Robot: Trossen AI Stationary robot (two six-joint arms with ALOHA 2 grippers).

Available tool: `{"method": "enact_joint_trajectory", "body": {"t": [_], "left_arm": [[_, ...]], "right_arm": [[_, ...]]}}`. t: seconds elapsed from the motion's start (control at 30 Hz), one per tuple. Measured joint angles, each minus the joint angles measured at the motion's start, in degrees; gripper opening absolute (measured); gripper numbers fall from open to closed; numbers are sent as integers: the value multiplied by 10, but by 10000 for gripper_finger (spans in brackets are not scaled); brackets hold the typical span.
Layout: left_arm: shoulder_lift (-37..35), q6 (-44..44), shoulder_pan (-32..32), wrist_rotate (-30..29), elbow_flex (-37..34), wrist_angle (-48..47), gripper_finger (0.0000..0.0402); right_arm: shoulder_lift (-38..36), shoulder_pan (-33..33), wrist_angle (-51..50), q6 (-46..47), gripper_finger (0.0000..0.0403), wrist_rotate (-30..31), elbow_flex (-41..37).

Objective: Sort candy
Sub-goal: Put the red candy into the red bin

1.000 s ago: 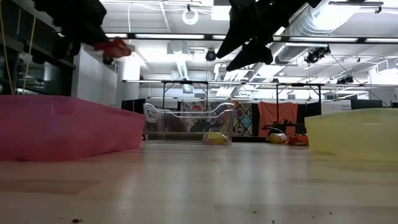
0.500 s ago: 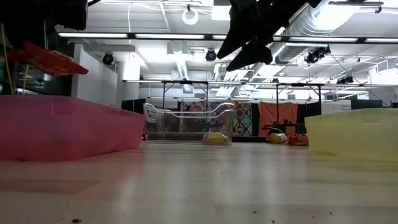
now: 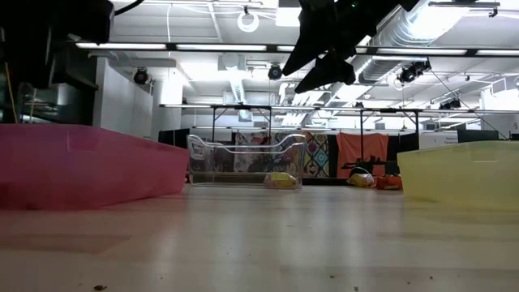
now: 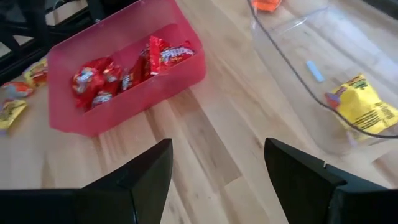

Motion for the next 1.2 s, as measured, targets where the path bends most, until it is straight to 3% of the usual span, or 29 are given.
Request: {"method": "enact_joint_trajectory", "body": {"t": [0.27, 0.47, 0.6, 0.77, 0.93, 1.07, 1.2], "left_arm": [[0, 112, 91, -61, 111, -3, 199], [11, 237, 228, -227, 232, -62, 203], [30, 251, 344, -311, 248, -106, 204], [90, 285, 514, -317, 209, -136, 204], [200, 296, 673, -300, 194, -119, 204], [293, 315, 743, -264, 204, -109, 204], [375, 335, 772, -239, 214, -87, 204]], "right_arm": [[-9, -2, -1, -13, 247, -11, 14], [-10, -13, 1, -64, 247, -10, 54], [-10, -22, -5, -63, 247, -7, 61], [-10, -25, -18, -62, 247, -5, 61], [-10, -25, -21, -62, 247, -6, 61], [-10, -25, -21, -62, 247, -6, 62], [-10, -25, -21, -62, 247, -4, 62]]}}
